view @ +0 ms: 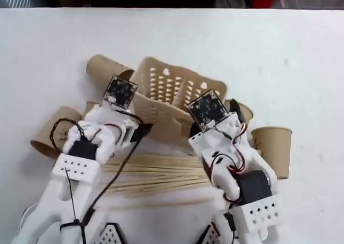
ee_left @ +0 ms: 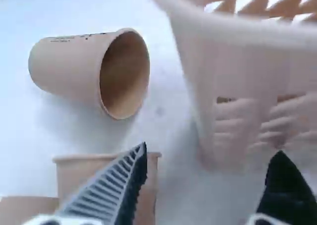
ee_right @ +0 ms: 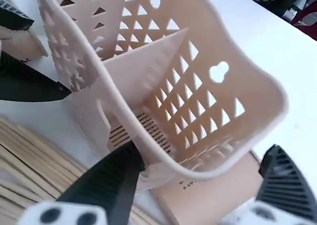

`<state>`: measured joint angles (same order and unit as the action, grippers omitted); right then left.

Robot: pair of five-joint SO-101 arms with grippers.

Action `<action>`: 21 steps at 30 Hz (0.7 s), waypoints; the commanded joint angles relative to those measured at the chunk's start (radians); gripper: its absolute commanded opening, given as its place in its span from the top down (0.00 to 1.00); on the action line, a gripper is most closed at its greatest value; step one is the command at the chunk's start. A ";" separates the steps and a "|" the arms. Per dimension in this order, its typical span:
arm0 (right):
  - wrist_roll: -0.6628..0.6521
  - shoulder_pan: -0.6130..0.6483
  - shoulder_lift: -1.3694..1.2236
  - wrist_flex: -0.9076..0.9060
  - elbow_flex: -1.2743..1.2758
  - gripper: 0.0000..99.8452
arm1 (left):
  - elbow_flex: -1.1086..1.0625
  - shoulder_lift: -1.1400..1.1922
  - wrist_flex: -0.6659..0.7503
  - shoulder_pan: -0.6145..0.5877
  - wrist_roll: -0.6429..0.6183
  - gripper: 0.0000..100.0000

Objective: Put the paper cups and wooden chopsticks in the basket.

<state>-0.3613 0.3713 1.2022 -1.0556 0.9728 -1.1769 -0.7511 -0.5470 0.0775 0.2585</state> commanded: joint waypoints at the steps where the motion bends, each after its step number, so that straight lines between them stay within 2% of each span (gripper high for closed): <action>1: -0.005 0.008 0.061 -0.067 -0.144 0.65 | 0.009 -0.025 0.006 -0.010 -0.003 0.63; 8: -0.006 0.008 0.163 -0.127 -0.166 0.65 | 0.009 -0.025 0.008 -0.010 -0.003 0.64; 13: -0.014 0.001 0.085 0.015 -0.009 0.66 | 0.009 -0.025 0.003 -0.004 -0.003 0.64; 15: -0.008 0.001 0.033 0.094 0.029 0.71 | 0.009 -0.025 0.003 -0.002 -0.003 0.64; 21: -0.012 -0.001 -0.117 0.252 0.048 0.94 | 0.009 -0.025 0.008 -0.002 -0.003 0.64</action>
<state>-0.3644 0.3636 1.1761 -0.8577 1.0050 -1.1769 -0.7511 -0.5470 0.0729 0.2601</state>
